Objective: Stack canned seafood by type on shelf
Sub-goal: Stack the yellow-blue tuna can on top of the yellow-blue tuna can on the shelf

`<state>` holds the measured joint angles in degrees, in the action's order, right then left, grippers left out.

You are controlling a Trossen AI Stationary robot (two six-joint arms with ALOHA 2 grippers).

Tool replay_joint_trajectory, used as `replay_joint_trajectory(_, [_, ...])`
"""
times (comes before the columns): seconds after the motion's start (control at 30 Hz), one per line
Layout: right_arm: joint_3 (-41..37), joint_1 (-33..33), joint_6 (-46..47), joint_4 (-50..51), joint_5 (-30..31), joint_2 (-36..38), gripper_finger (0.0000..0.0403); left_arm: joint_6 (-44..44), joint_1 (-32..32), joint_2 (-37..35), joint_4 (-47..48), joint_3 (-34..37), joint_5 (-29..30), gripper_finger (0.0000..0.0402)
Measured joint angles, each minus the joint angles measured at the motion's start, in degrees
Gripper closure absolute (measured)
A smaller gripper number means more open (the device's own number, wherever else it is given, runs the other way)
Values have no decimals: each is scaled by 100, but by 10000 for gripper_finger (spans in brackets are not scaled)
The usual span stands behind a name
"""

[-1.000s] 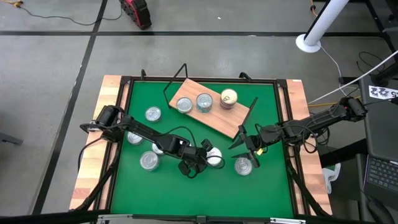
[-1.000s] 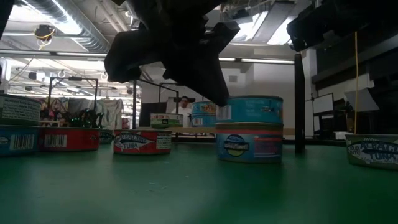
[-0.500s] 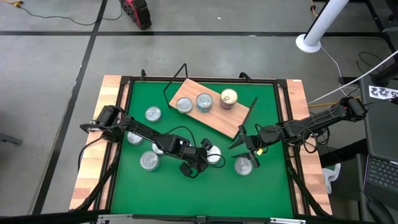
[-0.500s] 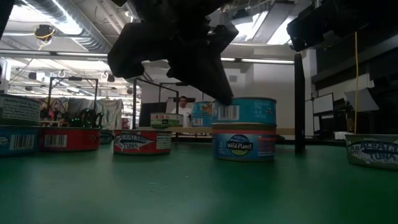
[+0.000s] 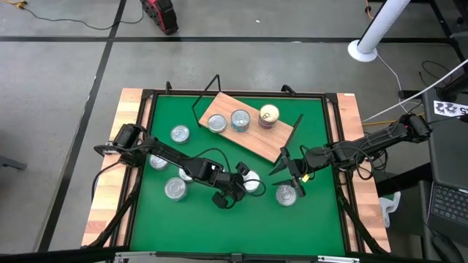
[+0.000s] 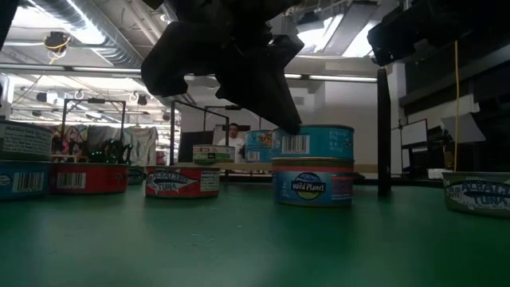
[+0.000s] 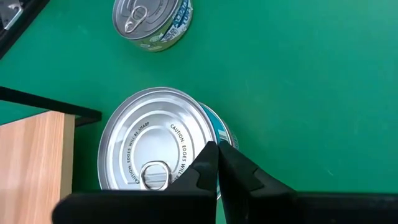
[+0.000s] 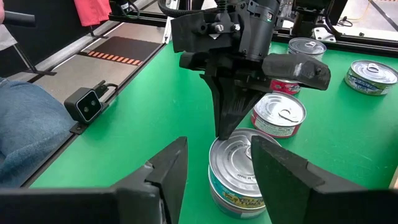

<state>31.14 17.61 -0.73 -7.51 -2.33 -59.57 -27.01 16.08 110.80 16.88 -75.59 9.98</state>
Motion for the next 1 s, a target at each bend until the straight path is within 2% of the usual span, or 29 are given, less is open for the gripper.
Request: replay_joint_trajectory(1.0, [0, 1, -1, -12, -1, 0, 226, 274, 0, 10, -266, 11, 35, 401])
